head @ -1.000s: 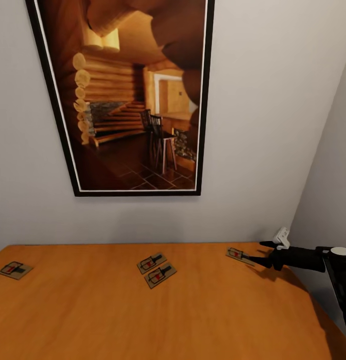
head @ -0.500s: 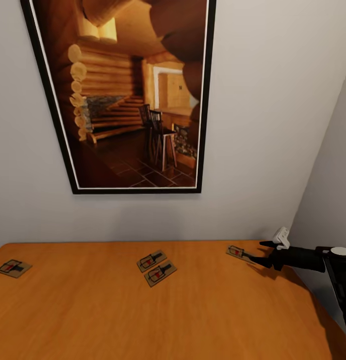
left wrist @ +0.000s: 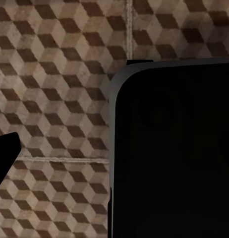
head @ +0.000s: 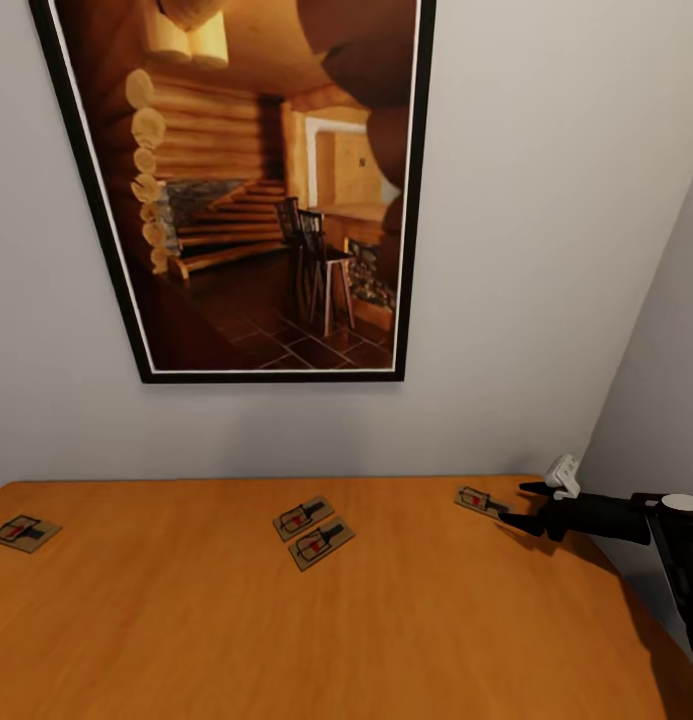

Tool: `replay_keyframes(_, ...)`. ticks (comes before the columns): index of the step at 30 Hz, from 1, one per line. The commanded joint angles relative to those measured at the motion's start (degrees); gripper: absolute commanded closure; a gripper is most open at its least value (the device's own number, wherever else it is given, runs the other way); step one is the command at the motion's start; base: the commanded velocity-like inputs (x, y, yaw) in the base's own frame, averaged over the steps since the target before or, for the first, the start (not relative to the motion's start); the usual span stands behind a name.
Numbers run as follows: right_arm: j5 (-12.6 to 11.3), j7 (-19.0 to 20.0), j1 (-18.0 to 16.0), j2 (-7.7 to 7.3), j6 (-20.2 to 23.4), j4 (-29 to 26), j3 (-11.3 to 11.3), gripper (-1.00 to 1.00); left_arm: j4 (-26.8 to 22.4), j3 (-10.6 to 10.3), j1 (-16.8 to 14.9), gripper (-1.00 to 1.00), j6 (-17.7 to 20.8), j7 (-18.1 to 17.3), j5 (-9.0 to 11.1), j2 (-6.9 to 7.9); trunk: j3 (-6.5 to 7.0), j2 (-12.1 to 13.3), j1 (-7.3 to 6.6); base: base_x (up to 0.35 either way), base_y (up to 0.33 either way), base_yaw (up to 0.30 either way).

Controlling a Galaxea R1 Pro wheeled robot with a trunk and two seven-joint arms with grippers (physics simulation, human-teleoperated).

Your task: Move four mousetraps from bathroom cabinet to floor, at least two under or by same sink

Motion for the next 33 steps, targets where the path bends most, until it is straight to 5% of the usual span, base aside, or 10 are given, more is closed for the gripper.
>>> replay_keyframes(1,0.24,0.32,-0.05,0.06,0.60,-0.04,-0.08,-1.00,0.11,-0.04,-0.04,-1.00,-0.30,0.16,-0.04,0.00,-0.14,-0.03,0.00,0.000,0.000,0.000)
replay_keyframes(33,0.36,1.79,-0.05,0.16,0.51,-0.01,-0.06,-1.00,0.11,-0.07,-0.04,-1.00,-0.30,0.16,-0.04,-0.07,-1.49,-0.03,0.00,0.000,0.000,0.000)
